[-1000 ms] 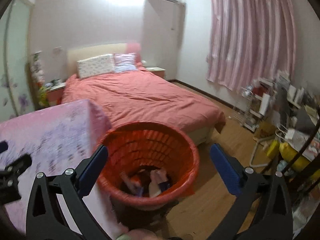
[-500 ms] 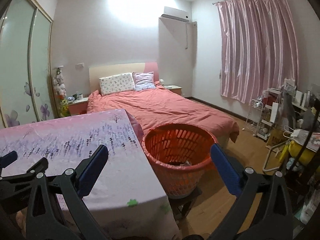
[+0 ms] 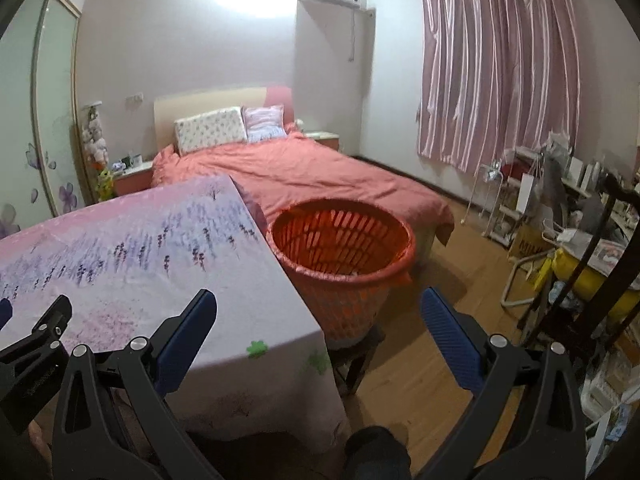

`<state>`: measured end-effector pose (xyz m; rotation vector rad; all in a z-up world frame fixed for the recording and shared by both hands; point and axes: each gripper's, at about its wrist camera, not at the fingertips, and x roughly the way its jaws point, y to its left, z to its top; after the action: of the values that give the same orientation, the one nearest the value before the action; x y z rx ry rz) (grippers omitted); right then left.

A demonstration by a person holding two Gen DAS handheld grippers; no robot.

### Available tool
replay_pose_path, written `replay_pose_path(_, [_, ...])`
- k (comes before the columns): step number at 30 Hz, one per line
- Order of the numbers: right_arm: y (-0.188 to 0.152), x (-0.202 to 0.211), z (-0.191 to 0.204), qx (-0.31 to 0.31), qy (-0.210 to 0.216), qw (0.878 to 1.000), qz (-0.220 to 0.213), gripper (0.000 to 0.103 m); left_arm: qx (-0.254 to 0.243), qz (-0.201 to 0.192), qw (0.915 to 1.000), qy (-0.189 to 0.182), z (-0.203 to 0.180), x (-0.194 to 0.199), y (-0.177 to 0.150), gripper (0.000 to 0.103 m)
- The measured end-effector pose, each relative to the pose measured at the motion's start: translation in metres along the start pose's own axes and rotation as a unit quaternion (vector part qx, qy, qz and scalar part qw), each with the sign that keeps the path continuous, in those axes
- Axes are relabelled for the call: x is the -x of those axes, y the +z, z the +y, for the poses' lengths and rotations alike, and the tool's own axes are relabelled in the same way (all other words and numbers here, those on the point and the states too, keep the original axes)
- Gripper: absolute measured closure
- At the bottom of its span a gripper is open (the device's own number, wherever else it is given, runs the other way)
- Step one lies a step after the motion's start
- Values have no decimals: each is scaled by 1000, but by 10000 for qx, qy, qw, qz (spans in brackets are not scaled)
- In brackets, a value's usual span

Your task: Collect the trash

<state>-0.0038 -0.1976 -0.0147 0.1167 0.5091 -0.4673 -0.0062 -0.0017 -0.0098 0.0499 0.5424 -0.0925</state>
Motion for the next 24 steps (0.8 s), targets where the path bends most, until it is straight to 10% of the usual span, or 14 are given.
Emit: replay_pose_path(24, [-7, -9, 0, -45, -347, 9984, 448, 2, -29, -41, 9998, 170, -7, 4, 3, 4])
